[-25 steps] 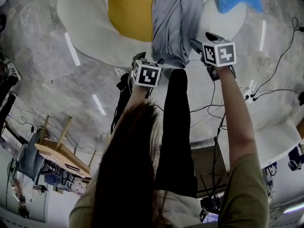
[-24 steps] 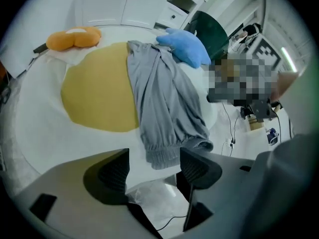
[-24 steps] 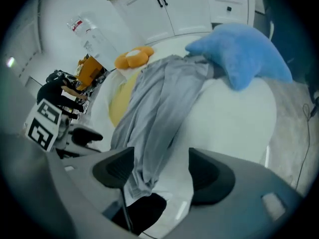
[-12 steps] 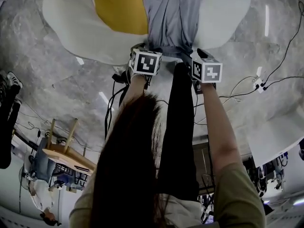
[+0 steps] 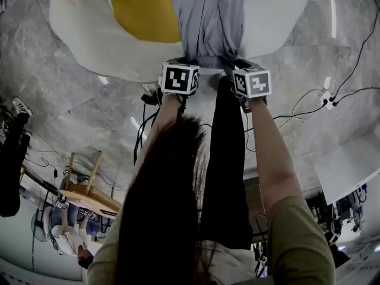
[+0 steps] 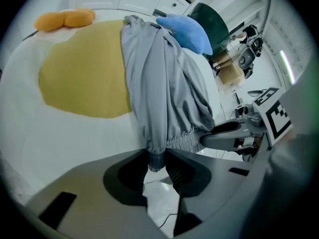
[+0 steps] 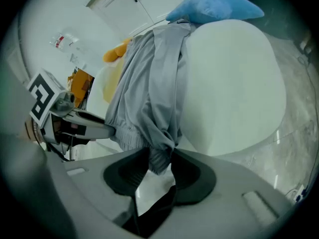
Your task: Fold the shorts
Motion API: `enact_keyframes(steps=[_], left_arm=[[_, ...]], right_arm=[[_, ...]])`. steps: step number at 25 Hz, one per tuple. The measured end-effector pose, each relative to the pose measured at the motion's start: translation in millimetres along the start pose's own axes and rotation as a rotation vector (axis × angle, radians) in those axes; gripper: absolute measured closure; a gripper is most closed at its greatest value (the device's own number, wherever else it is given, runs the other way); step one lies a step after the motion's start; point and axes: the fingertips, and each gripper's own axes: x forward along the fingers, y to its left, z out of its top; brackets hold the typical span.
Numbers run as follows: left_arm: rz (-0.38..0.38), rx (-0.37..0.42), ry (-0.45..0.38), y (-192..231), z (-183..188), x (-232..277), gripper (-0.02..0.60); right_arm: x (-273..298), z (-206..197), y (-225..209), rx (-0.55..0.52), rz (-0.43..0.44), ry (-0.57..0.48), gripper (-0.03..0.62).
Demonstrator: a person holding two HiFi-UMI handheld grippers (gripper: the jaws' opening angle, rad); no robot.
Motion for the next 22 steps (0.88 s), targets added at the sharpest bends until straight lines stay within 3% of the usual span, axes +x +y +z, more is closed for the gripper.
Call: enact_keyframes(steps=[4,10,14,17,19,22], left_arm=[[-0.104,-0.006,-0.016,-9.5,-3.2,-11.8,0.512],[-0.187,0.010,-0.052,-22.9,-13.1,-51.8,0.523],[-0.230,0.067,-0.066,-39.2,-27.0,-87.3,0.525],[-0.249,0.022,-0.066,-42.7,-41.2,-93.8,0.525],[-0.257,-0.038,-0.072,-41.9,-43.4,-90.3,0.525],[-0.261,-0.101,-0.092,-35.1,-40.0,-78.8,0.525]], right_arm=[[-4.8,0.5,9.3,-0.060,0.084,0.026,0.559],[-39.5,0.1,41.0,-0.191,0.177,0.060,0.566],[-66.3,-13.5,56.5,-0.233,0.192,0.100,0.566],[-64.7,-18.0,62.6,-0.230,0.174,0.100,0.563],[-55.6,-19.2,56.9,-0.241,0.123,0.110,0.536],[-36.9,-26.1,43.0,-0.250,0.058,0.167,0.396]])
